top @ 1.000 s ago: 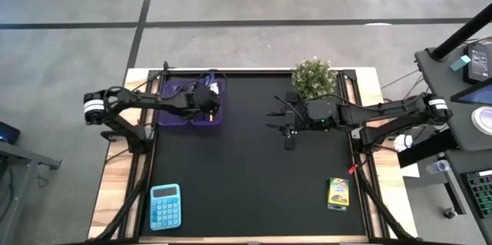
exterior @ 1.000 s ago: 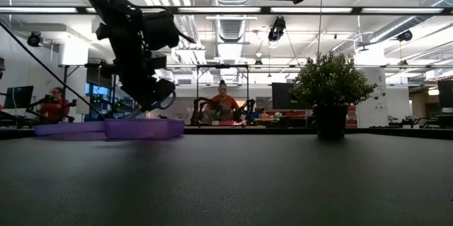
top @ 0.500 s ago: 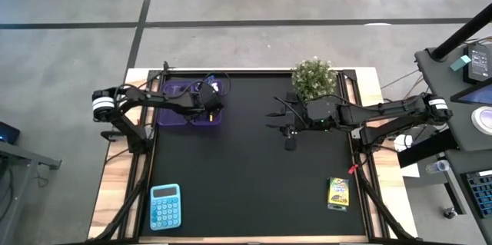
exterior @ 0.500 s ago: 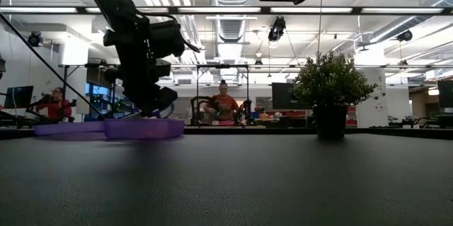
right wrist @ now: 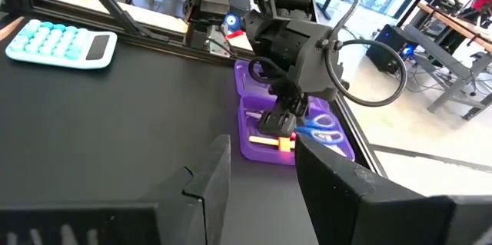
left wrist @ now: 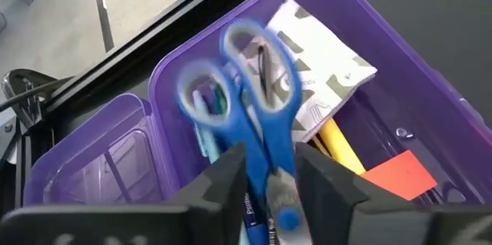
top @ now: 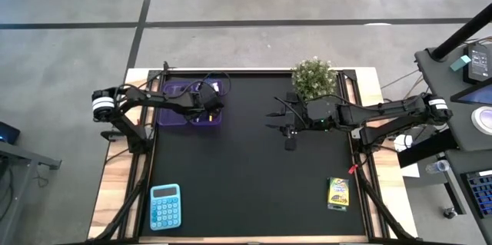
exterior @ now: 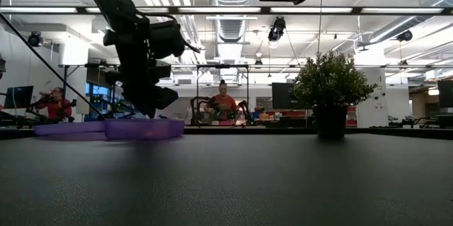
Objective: Pack school essentials
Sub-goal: Put the blue scissors into the purple box, then put the yellow box into the purple box
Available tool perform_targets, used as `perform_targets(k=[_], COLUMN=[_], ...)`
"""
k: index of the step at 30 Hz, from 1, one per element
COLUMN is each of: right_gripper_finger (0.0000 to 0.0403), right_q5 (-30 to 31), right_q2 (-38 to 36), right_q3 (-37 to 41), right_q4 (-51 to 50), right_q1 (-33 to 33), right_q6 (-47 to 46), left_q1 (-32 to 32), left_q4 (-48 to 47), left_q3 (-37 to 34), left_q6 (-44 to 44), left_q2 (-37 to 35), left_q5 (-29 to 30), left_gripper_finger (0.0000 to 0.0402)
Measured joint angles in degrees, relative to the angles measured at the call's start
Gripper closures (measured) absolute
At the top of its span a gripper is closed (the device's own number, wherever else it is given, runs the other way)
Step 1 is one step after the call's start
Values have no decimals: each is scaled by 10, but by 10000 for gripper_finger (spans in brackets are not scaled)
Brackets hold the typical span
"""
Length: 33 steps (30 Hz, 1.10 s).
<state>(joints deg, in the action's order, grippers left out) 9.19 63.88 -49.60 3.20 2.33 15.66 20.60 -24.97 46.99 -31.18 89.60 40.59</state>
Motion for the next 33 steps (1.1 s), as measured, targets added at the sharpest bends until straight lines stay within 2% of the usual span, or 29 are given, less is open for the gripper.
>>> perform_targets(k=[8, 16, 21, 26, 33], right_gripper_finger=[266, 266, 266, 266, 266], right_q5=[0, 0, 0, -1, -6], right_q2=[0, 0, 0, 0, 2], right_q3=[0, 0, 0, 0, 2], right_q4=[0, 0, -13, -33, -66], right_q1=[0, 0, 0, 0, 2], right_q6=[0, 0, -12, -44, -157], left_q1=[0, -27, -82, -146, -203], left_q4=[0, 5, 54, 123, 211], left_q3=[3, 24, 24, 23, 23], left_q6=[0, 15, 66, 155, 287], left_q2=[-1, -39, -83, -105, -110], left_q5=[-11, -54, -56, -61, -63], left_gripper_finger=[246, 235, 235, 235, 235])
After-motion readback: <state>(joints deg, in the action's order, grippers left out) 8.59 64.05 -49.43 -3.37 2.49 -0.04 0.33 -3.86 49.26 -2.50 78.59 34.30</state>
